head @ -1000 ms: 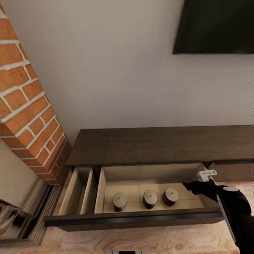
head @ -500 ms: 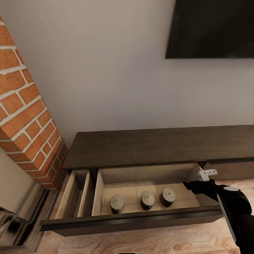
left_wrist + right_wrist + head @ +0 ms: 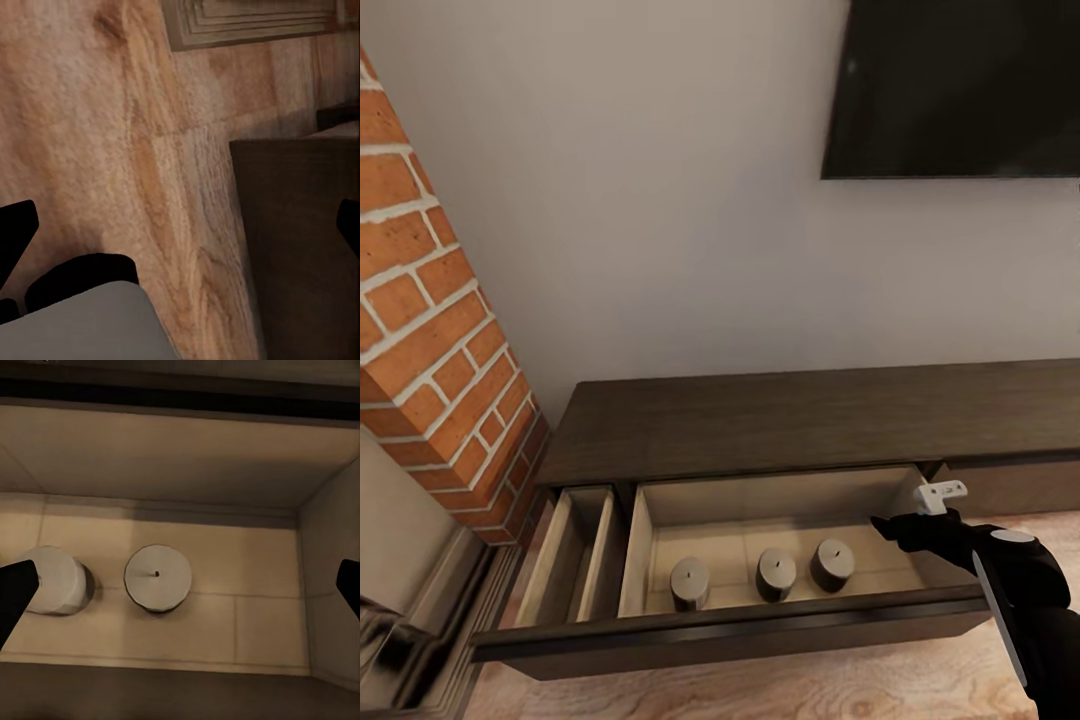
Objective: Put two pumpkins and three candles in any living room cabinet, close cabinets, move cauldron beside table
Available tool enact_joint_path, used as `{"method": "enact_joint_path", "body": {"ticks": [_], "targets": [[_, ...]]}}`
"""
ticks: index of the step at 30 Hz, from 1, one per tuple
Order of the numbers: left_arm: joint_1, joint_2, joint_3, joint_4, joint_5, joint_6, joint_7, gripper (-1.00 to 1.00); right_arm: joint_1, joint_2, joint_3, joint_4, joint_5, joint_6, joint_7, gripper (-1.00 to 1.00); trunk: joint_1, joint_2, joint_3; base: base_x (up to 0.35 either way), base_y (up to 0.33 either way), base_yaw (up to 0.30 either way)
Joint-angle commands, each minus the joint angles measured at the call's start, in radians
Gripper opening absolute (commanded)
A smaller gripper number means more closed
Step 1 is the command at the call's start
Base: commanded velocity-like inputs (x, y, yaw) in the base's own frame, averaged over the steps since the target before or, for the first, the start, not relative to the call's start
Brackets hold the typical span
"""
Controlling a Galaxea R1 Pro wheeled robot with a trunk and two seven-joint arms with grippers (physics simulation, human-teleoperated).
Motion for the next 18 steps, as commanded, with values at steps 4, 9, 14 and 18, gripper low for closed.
{"method": "enact_joint_path", "body": {"ticks": [4, 9, 14, 18], "targets": [[0.007, -0.008, 0.008, -0.100, 0.000, -0.023, -0.064, 1.00, 0.001, 0.000, 0.001, -0.001, 0.011, 0.003, 0.011, 1.00, 0.000, 0.000, 0.006, 0.000, 0.000, -0.003], [0.010, -0.010, -0.014, -0.234, -0.072, -0.028, -0.115, 1.00, -0.004, 0.000, 0.002, 0.000, 0.011, 0.003, 0.011, 1.00, 0.000, 0.000, 0.011, 0.000, 0.000, 0.000], [0.010, -0.002, -0.188, -0.264, -0.146, -0.037, -0.117, 1.00, -0.004, 0.000, 0.003, 0.000, 0.011, 0.003, 0.011, 1.00, 0.000, 0.000, 0.013, 0.000, 0.000, 0.000], [0.010, 0.000, -0.221, -0.260, -0.159, -0.040, -0.113, 1.00, -0.005, 0.000, 0.004, 0.000, 0.011, 0.003, 0.011, 1.00, 0.000, 0.000, 0.013, -0.002, 0.000, 0.000]]}}
